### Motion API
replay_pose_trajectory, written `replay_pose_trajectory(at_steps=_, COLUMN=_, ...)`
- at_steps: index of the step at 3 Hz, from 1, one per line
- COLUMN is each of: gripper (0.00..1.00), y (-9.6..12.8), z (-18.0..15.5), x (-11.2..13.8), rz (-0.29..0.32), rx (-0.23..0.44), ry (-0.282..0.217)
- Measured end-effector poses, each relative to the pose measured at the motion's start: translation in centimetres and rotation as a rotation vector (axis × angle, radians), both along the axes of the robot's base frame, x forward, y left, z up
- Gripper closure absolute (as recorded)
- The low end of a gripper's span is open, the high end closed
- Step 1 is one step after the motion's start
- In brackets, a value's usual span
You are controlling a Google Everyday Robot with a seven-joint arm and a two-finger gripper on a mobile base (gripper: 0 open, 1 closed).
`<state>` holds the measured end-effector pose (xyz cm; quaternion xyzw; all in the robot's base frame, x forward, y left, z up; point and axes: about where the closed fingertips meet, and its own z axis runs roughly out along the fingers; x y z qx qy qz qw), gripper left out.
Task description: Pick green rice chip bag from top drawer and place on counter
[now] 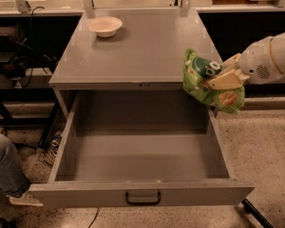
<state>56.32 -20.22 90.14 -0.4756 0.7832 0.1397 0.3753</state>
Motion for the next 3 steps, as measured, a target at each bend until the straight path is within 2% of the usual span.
replay_pose_trajectory(at_steps=1, gripper=1.00, y=0.3, z=0.3, x=1.1, rz=-0.006, rx=0.017, ry=-0.026)
replay_pose_trajectory(at_steps=2, gripper=1.00, y=0.9, z=2.3, x=5.0, rz=-0.031, rx=0.054, ry=-0.115)
replay_pose_trajectory(at_steps=3, gripper=1.00, y=1.6, z=4.5, x=10.1, rz=-0.077, rx=0.089, ry=-0.211)
